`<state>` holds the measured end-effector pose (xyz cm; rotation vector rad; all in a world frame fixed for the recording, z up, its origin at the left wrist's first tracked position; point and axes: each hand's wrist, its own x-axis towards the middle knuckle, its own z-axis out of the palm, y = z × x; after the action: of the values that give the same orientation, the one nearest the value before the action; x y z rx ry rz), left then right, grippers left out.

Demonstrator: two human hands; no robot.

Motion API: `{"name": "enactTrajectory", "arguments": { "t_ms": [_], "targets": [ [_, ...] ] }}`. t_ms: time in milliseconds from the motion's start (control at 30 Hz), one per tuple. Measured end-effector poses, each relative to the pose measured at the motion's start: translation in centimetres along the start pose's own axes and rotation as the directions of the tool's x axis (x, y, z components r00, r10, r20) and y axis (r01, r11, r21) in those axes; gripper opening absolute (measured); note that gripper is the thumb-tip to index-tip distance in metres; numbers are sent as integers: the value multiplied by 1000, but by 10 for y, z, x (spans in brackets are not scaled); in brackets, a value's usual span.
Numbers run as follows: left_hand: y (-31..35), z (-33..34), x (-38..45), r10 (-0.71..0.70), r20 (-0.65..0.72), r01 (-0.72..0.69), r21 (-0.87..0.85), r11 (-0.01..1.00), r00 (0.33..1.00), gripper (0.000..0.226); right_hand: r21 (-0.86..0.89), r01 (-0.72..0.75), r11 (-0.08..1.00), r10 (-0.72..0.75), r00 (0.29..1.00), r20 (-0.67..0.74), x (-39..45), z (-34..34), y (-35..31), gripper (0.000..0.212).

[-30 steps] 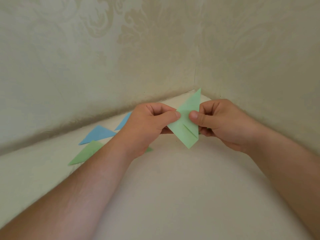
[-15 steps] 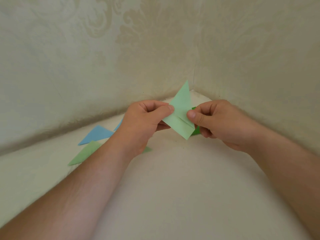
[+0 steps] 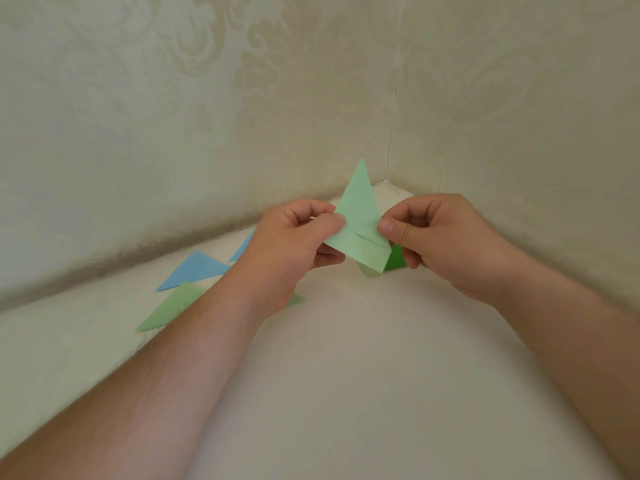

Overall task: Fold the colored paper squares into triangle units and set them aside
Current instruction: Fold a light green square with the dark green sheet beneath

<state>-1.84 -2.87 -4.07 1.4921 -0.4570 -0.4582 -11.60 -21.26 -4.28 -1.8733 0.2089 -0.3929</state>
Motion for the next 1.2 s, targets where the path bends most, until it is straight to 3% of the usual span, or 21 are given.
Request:
{"name": "enactTrajectory", "arguments": {
  "t_ms": [133, 367, 700, 900, 1033, 1200],
  "targets": [
    [0, 2, -2, 0, 48, -4, 79, 997, 999, 12, 71, -16, 997, 22, 996, -88, 3, -2, 1, 11],
    [1, 2, -3, -19, 67, 17, 36, 999, 998, 7, 98, -2, 995, -5, 997, 73, -4, 0, -3, 7],
    [-1, 2, -3, -19, 90, 12, 78, 997, 996, 10, 133, 9, 991, -10, 1000, 6, -1, -1, -1, 16],
    [0, 2, 0, 37, 36, -38, 17, 999, 999, 2, 117, -3, 993, -2, 999, 44, -2, -2, -2, 8],
    [0, 3, -2, 55, 74, -55, -3, 999, 996, 11, 170, -20, 985, 2, 994, 107, -6, 0, -5, 9],
    [-2, 3, -3, 98, 96, -102, 38, 994, 991, 20, 153, -14, 988, 11, 1000, 22, -1, -2, -3, 20]
  ]
}}
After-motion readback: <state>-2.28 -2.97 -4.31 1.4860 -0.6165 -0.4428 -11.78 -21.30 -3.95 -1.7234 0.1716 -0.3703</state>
